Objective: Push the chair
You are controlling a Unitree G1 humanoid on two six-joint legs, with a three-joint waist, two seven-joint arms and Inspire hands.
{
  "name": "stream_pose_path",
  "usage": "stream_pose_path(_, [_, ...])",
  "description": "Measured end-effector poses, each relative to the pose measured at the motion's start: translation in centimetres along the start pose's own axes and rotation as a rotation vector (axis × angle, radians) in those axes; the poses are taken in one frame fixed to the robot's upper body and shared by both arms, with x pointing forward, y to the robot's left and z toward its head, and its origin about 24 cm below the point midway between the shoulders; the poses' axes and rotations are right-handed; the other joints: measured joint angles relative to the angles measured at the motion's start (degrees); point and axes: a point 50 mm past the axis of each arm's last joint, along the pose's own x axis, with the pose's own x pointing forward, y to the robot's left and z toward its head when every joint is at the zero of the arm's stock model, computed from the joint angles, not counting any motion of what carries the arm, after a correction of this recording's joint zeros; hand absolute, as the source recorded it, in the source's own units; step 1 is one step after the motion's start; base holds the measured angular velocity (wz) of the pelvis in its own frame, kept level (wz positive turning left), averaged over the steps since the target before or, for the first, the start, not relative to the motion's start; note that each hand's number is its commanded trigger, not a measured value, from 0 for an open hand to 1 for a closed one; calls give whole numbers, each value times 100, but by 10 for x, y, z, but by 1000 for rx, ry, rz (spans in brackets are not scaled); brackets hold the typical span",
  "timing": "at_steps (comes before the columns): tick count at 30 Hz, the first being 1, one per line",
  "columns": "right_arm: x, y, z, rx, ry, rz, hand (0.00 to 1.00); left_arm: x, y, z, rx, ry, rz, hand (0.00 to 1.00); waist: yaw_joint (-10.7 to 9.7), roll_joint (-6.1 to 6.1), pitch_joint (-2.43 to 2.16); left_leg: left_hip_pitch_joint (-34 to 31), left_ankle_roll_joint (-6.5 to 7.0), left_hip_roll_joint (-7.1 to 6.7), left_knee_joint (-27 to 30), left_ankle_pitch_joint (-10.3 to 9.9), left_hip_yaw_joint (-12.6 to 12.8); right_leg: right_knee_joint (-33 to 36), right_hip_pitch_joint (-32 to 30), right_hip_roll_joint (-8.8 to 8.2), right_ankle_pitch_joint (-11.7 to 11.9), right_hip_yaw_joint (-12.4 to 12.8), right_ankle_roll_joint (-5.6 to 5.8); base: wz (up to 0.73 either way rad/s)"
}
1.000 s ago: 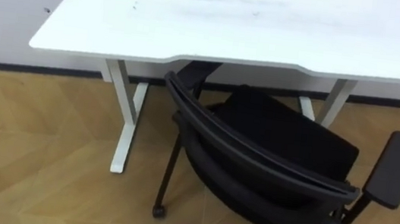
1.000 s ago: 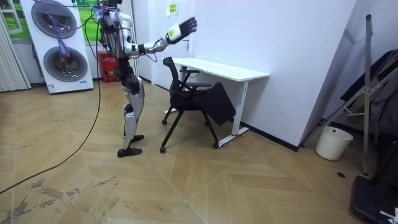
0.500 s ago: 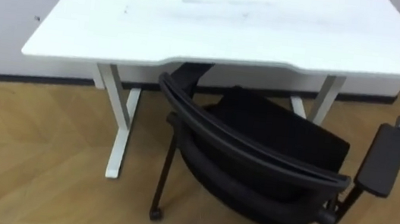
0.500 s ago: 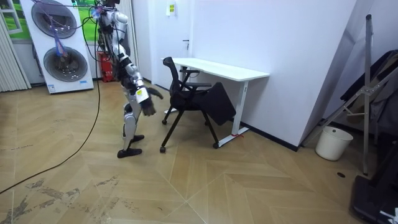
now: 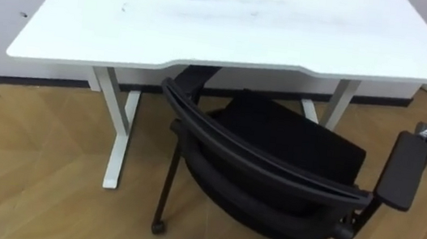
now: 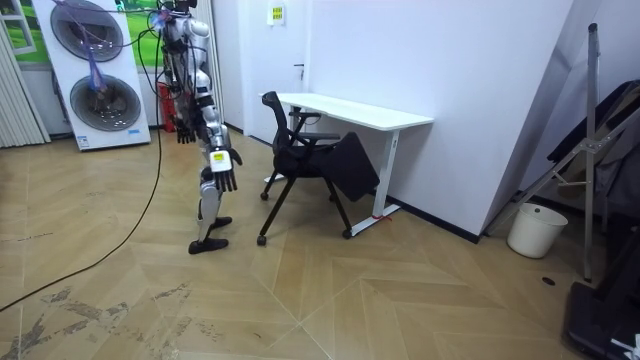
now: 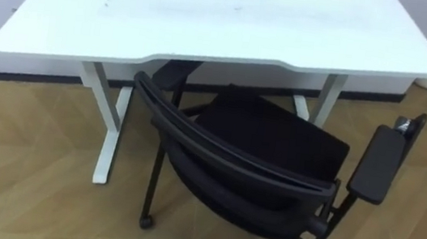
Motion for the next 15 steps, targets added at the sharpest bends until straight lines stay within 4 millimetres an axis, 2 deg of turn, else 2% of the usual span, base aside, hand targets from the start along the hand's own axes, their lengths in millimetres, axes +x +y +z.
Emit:
stream_pose_path(4, [-1, 16, 9, -68, -21, 75, 0, 0, -11, 4, 30, 17, -62, 0, 141, -10, 2, -16, -6, 3, 64, -7, 1, -12, 16, 6, 0, -9, -2, 0])
stream_pose_path(8, [-4, 32, 20, -118, -56, 155, 0, -1, -20, 8, 65, 13, -107, 0, 144, -7, 3, -30, -12, 6, 75, -44, -16, -8, 22, 16, -3, -19, -6, 0])
stream_pose_path(15, [-6, 43, 20, -137, -51, 216, 0, -1, -27, 21, 97, -22, -163, 0, 110, -45, 2, -56, -5, -2, 75, -48, -12, -68, 27, 13, -3, -35, -5, 0])
